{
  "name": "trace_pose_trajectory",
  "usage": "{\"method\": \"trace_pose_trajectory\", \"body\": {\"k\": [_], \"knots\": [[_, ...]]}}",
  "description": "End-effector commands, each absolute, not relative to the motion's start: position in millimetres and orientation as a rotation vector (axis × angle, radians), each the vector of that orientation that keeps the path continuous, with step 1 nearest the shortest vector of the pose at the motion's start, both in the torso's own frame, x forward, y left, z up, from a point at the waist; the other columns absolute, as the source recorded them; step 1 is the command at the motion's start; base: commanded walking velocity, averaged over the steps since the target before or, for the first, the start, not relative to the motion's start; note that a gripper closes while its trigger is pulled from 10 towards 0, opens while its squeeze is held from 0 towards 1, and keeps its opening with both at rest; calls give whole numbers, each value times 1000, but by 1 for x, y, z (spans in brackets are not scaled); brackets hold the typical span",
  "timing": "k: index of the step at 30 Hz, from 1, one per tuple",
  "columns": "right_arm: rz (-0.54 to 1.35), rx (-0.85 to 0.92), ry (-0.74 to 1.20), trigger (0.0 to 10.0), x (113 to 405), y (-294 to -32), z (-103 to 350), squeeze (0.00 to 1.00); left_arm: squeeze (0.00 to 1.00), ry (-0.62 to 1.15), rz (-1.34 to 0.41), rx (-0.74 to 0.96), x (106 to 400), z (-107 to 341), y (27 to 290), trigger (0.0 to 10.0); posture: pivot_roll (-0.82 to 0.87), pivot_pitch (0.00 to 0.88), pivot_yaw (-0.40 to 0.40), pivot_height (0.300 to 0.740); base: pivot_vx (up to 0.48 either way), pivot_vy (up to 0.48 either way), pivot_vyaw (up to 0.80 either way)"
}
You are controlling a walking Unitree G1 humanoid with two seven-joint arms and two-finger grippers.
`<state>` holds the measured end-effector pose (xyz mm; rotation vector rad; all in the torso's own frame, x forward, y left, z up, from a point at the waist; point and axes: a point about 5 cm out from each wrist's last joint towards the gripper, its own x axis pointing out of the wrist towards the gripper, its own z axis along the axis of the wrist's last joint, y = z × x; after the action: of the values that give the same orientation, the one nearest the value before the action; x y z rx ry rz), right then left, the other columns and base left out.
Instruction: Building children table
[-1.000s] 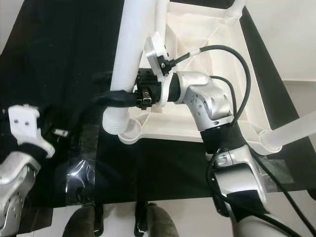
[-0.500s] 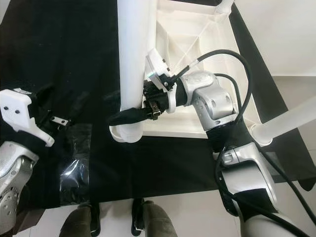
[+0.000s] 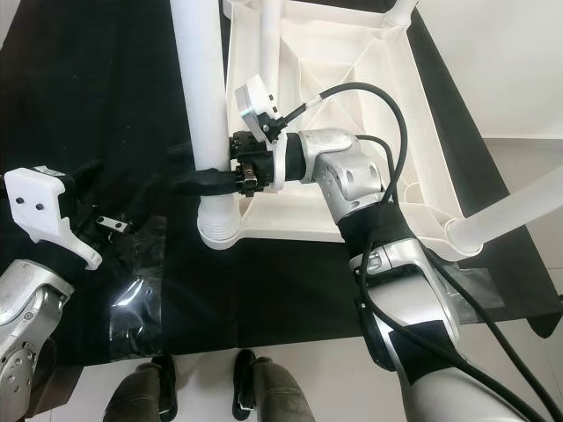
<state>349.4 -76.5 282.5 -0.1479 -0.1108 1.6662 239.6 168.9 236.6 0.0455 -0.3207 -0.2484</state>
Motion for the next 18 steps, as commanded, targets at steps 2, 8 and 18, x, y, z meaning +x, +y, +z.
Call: {"method": "trace_pose_trajectory", "body": {"k": [2, 8, 18], "knots": [[1661, -180, 79, 10000, 352, -90, 248, 0, 0, -294, -258, 39, 235, 233, 168, 10000, 64, 372, -200, 740, 0, 0, 0], [1716, -116, 163, 10000, 351, -98, 236, 0, 0, -285, -257, 45, 234, 232, 167, 10000, 69, 380, -202, 740, 0, 0, 0], [1614, -88, 77, 10000, 358, -103, 229, 0, 0, -271, -254, 54, 231, 231, 166, 10000, 71, 388, -204, 740, 0, 0, 0]]}}
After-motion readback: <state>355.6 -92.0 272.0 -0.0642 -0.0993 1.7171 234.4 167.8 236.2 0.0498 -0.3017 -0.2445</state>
